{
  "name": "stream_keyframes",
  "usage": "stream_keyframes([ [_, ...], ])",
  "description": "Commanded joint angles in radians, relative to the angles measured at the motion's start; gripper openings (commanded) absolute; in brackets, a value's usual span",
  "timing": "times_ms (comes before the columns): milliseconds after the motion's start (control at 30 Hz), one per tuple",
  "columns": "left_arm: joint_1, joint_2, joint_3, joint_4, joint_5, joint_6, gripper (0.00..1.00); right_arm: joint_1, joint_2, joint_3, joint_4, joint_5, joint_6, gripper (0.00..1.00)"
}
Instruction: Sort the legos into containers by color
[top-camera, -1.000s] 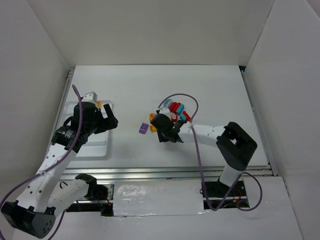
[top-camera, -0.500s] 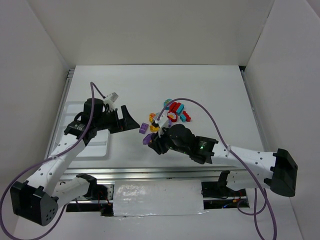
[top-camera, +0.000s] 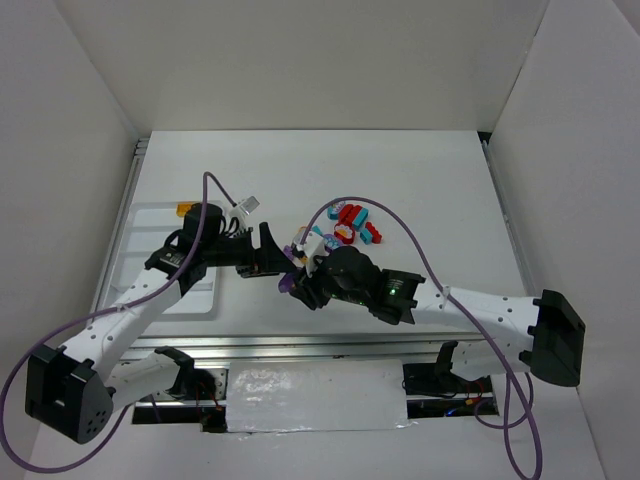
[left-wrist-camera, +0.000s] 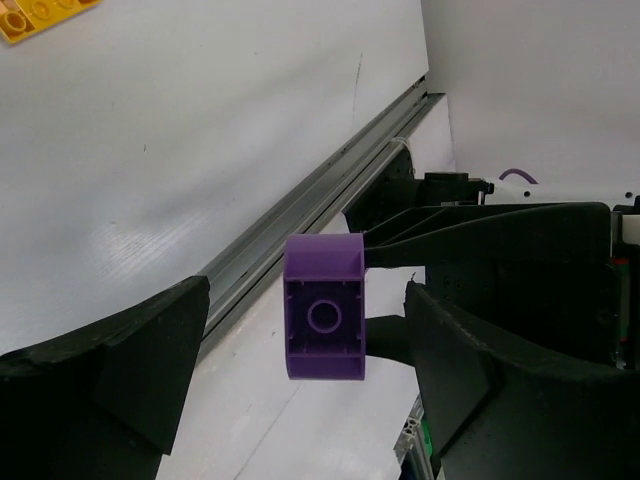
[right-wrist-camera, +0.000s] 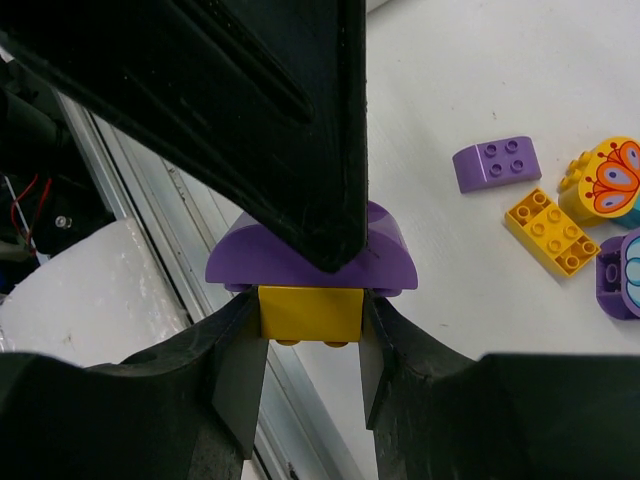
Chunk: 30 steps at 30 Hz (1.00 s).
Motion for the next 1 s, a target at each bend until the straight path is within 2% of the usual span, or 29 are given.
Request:
stream_keyframes([
  [0, -0.013, 0.008, -0.004, 0.057, 0.028, -0.012, 0.91, 0.01, 0.018, 0.058, 0.003, 0.02, -0.026, 0.0],
  [67, -0.022, 0.014, -0.009, 0.06, 0.019, -0.007, 0.86, 0.01, 0.006, 0.05, 0.021, 0.021, -0.024, 0.0],
  [267, -0.05, 0.048, -0.019, 0.078, 0.018, -0.009, 0.51, 0.011, -0.01, 0.054, 0.038, 0.032, -0.03, 0.0],
  [300, -0.053, 0.05, -0.016, 0.081, 0.016, -0.01, 0.41, 0.013, -0.01, 0.056, 0.04, 0.027, -0.03, 0.0],
  [367, -0.061, 0.056, -0.01, 0.084, 0.015, -0.004, 0.34, 0.013, 0.002, 0.059, 0.04, 0.02, -0.03, 0.0],
  [433, -0.062, 0.053, 0.01, 0.081, 0.015, 0.008, 0.12, 0.013, 0.016, 0.059, 0.04, 0.03, -0.029, 0.0],
  [467, -0.061, 0.051, 0.01, 0.078, 0.012, 0.013, 0.12, 0.014, 0.019, 0.058, 0.041, 0.036, -0.029, 0.0],
  [500, -0.062, 0.047, 0.019, 0.078, 0.007, 0.014, 0.0, 0.014, 0.021, 0.051, 0.046, 0.041, -0.029, 0.0],
  [567, -0.061, 0.037, 0.025, 0.078, -0.002, 0.017, 0.0, 0.013, 0.019, 0.028, 0.061, 0.05, -0.027, 0.0],
  [700, -0.026, 0.017, 0.05, 0.006, -0.154, 0.022, 0.0, 0.013, 0.016, -0.008, 0.061, 0.078, -0.024, 0.0],
  [867, 0.155, -0.068, 0.048, -0.029, -0.206, 0.008, 0.0, -0.003, 0.013, -0.057, 0.115, 0.083, -0.02, 0.0],
  [967, 0.212, -0.093, 0.089, -0.087, -0.246, 0.037, 0.0, -0.02, 0.018, -0.076, 0.133, 0.064, -0.015, 0.0],
])
